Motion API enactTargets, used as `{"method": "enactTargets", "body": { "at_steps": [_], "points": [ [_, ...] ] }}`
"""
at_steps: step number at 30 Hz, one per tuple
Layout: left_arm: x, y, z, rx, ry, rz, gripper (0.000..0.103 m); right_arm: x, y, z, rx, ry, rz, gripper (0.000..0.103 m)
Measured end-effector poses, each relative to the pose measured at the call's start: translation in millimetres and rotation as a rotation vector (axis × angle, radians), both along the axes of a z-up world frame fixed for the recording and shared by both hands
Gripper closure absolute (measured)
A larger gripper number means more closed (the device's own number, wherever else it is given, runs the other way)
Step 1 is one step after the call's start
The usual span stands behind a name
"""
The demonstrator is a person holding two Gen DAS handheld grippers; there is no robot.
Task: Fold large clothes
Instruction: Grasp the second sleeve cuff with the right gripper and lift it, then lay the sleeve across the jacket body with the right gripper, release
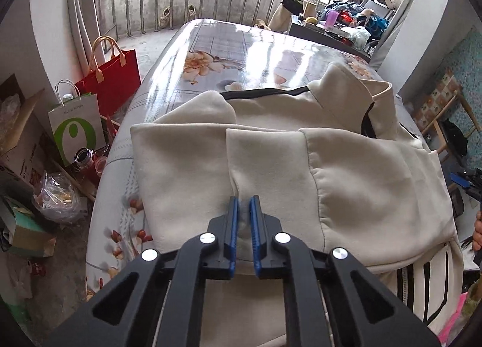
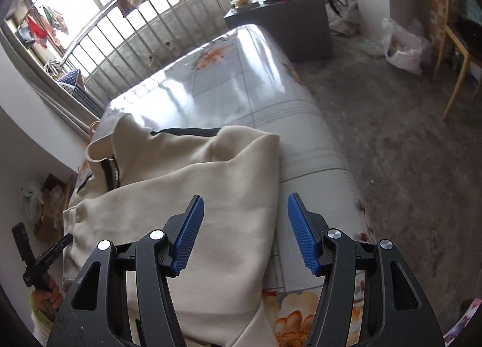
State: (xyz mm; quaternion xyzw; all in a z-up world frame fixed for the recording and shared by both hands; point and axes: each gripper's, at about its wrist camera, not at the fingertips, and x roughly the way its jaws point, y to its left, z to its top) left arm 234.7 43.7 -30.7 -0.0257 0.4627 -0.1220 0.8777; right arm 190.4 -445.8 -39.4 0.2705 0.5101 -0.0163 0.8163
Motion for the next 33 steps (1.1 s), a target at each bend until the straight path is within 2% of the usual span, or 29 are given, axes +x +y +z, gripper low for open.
{"method": "enactTargets", "body": {
  "at_steps": [4,6,7,8,10,13,16,18,20,21,23,25,29,33],
  "points": [
    [-21.6,1.2,27.2,-0.032,-0.077,-0.012,0.097,17.4,-1.7,-21.4,0.001,0.045,0.018,0.055],
    [-31.0,4.4,36.4,-0.051,-0.103,0.001,0.097,23.7,-1.6,-26.1,-0.009,0.039,0.031,0.070],
    [-35.2,6.4,37.6,-0.057,-0.105,0.012,0.097,27.5,-0.7,-27.7,-0.010,0.037,0.036,0.091],
    [-39.0,7.9,37.0,-0.065,-0.100,0.019,0.097,29.6,-0.3,-27.1,-0.004,0.026,0.034,0.097],
    [-44.7,8.5,34.1,-0.066,-0.097,0.019,0.097,27.7,1.3,-18.4,-0.010,-0.021,0.029,0.098],
    [-43.7,8.5,21.7,-0.058,-0.053,0.028,0.097,21.6,3.5,-10.2,-0.042,-0.063,0.024,0.098],
    [-32.2,11.6,7.2,-0.066,-0.002,0.050,0.097,23.9,-1.1,-23.3,-0.031,-0.039,0.012,0.098],
    [-24.4,14.2,-3.3,-0.068,0.036,0.073,0.097,24.7,-4.8,-30.7,-0.028,-0.027,0.000,0.092],
    [-22.7,14.7,-4.6,-0.071,0.037,0.077,0.096,19.2,-11.3,-26.3,-0.045,-0.037,-0.027,0.076],
    [-24.0,14.1,-3.4,-0.064,0.026,0.075,0.096,14.3,-13.8,-20.2,-0.062,-0.047,-0.038,0.073],
    [-26.2,13.4,-1.3,-0.052,0.007,0.067,0.096,1.0,-13.9,-1.7,-0.103,-0.086,-0.026,0.072],
    [-27.3,13.8,-1.5,-0.051,0.002,0.067,0.096,-17.2,-5.1,19.3,-0.121,-0.135,0.043,0.072],
    [-27.1,12.3,-4.6,-0.042,-0.001,0.069,0.096,-59.6,40.5,45.9,-0.198,-0.192,0.292,0.064],
    [-28.4,10.3,-6.3,-0.028,-0.005,0.080,0.094,-88.6,72.8,29.4,-0.310,-0.109,0.412,0.063]
  ]
}}
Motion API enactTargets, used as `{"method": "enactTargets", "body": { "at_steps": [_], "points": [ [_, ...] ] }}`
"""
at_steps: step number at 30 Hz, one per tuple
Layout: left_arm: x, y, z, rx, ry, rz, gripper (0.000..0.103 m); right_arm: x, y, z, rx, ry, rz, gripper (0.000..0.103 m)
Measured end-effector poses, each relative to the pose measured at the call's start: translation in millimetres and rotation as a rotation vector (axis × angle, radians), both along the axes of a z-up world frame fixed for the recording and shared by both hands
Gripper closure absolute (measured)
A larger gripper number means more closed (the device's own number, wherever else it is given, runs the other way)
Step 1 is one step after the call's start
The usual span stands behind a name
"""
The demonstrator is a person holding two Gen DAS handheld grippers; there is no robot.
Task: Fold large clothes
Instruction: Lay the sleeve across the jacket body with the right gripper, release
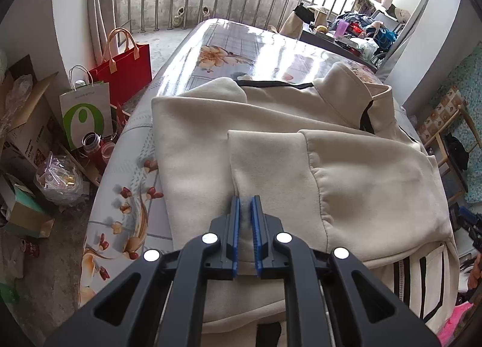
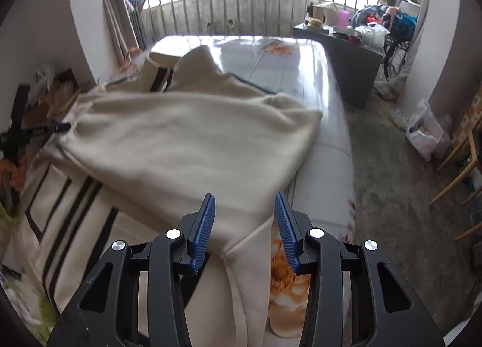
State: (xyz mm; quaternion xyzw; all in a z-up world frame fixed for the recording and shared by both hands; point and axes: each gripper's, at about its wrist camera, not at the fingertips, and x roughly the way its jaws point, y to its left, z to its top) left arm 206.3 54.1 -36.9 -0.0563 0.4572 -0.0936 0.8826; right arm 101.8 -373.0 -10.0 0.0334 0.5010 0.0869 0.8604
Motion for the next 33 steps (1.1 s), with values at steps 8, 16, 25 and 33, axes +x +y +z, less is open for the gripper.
{"method": "enactTargets", "body": {
  "at_steps": [8,16,25,33],
  "points": [
    [-29.9,4.7,32.5,0.021,-0.053,-0.008,0.079,-24.2,-5.6,-1.2,-0.136,0.021,-0.146,0.057],
    [-93.9,-11.8,50.3,0.090,-0.054,-0.082,0.045,-67.2,30.0,31.2,-0.067,-0.041,-0.113,0.035],
    [-121.8,-24.5,12.2,0.198,-0.034,-0.063,0.040,-41.9,31.8,1.4,-0.245,-0.019,-0.140,0.041],
    [-114.6,-10.2,-1.3,0.176,-0.020,-0.013,0.040,-22.4,20.9,-23.4,-0.228,0.057,-0.127,0.078]
  ]
}}
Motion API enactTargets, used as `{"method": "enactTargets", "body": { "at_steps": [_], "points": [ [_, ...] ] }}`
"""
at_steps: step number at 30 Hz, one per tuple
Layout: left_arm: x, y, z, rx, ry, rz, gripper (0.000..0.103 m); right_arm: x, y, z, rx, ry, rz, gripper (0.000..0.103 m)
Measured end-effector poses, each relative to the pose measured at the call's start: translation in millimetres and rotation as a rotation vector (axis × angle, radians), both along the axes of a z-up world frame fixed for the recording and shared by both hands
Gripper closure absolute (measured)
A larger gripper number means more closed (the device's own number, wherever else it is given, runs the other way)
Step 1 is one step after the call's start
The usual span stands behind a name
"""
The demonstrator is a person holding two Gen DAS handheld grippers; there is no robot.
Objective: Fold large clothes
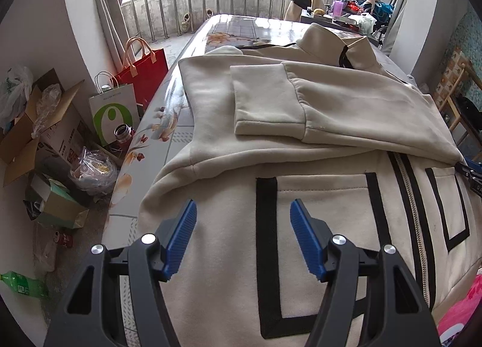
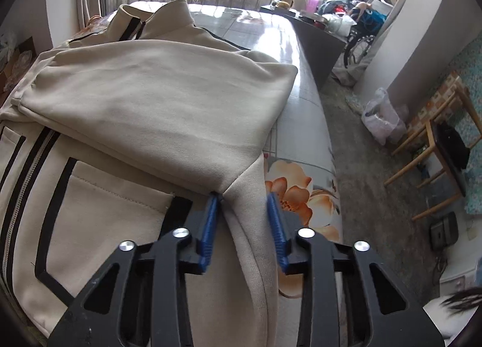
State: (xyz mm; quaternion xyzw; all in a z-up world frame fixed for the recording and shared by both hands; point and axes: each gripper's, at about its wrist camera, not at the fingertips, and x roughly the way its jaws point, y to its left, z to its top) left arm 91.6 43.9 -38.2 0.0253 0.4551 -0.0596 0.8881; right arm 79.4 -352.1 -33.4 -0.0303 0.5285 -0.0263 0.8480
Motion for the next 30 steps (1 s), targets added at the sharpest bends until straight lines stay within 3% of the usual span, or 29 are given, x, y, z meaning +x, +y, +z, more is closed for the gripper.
{"method": "enactTargets", "body": {
  "at_steps": [2,7,14,17,21,22,26,30],
  "points": [
    [2.0,-2.7,6.2,-0.014,-0.025,-0.012,0.040,-1.7,-4.8,1.9,0.023,-0.015,-0.021,0.086],
    [18.4,-16.8,22.6,-0.022,-0.083,-0.039,0.040,-2.2,-16.9,7.7,0.050,-0.063,-0.082,0.093],
    [51.3,-33.0,12.9,0.002,-0.072,-0.046,0.046,-7.1,-35.9,-3.6,0.151,-0.069,-0.161,0.092],
    [58.6,-33.5,5.4,0.006,-0.050,-0.040,0.047,-10.1,-40.3,-8.2,0.119,-0.064,-0.167,0.073],
    [59.8,-31.6,5.3,-0.005,-0.056,-0.046,0.048,-15.3,-51.9,-2.2,0.158,-0.037,-0.148,0.065],
    [58.9,-31.3,6.9,-0.011,-0.065,-0.050,0.049,-18.5,-54.3,3.2,0.167,-0.038,-0.141,0.059],
    [58.4,-32.8,16.7,-0.036,-0.113,-0.079,0.050,-21.1,-69.0,29.9,0.320,-0.069,-0.094,0.036],
    [67.9,-42.2,14.0,-0.018,-0.112,-0.099,0.055,9.8,-85.5,43.3,0.476,-0.111,-0.105,0.034]
  ]
}}
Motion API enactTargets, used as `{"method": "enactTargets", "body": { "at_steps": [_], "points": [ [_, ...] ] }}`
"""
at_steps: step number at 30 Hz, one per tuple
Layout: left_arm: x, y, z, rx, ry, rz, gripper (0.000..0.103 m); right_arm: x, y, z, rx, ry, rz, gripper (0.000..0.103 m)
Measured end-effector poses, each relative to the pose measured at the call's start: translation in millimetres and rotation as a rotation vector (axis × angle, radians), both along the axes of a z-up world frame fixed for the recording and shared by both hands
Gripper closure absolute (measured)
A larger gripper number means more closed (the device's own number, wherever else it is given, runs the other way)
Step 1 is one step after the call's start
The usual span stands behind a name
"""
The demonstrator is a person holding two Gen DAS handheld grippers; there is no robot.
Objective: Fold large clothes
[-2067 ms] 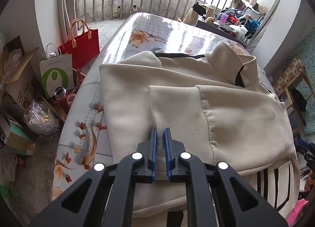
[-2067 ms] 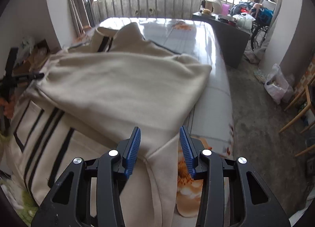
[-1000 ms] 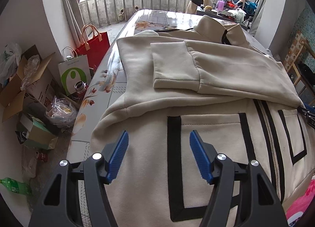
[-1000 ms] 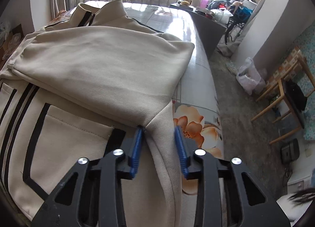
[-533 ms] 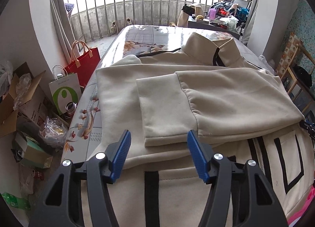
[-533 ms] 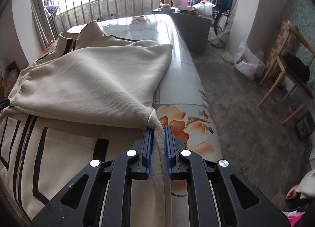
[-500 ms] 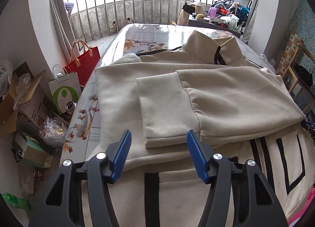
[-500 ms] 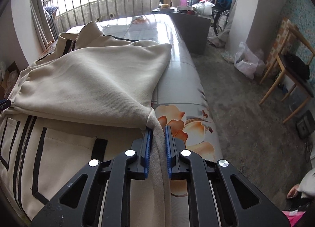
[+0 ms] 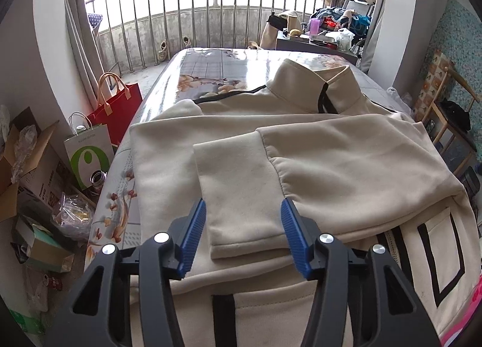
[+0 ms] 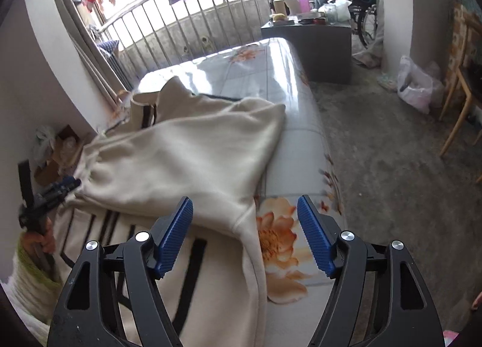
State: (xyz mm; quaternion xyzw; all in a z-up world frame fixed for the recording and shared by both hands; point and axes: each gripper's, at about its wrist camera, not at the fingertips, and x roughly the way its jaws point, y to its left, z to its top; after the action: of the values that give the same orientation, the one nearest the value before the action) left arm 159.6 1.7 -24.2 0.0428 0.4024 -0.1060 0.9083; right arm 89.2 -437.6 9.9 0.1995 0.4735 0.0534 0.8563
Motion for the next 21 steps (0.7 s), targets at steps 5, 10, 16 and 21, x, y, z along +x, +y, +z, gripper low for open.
{"method": "enactTargets", "body": {
  "at_steps": [5,10,16,21],
  "points": [
    [12.9,-5.5,-14.4,0.009,0.039,0.010,0.073,78.9,-6.6,-30.9,0.014,0.074,-0.049,0.039],
    [12.6,-8.0,-17.5,0.038,0.025,0.004,0.081,125.9,-12.1,-64.8,-0.011,0.147,-0.089,0.075],
    [11.6,-6.4,-18.3,0.054,0.014,-0.011,0.084,118.3,-21.6,-52.5,-0.002,0.043,-0.135,0.101],
    [10.1,-6.1,-18.8,0.068,0.013,-0.019,0.085,123.1,-32.7,-66.9,-0.206,0.072,-0.205,0.103]
  ]
}}
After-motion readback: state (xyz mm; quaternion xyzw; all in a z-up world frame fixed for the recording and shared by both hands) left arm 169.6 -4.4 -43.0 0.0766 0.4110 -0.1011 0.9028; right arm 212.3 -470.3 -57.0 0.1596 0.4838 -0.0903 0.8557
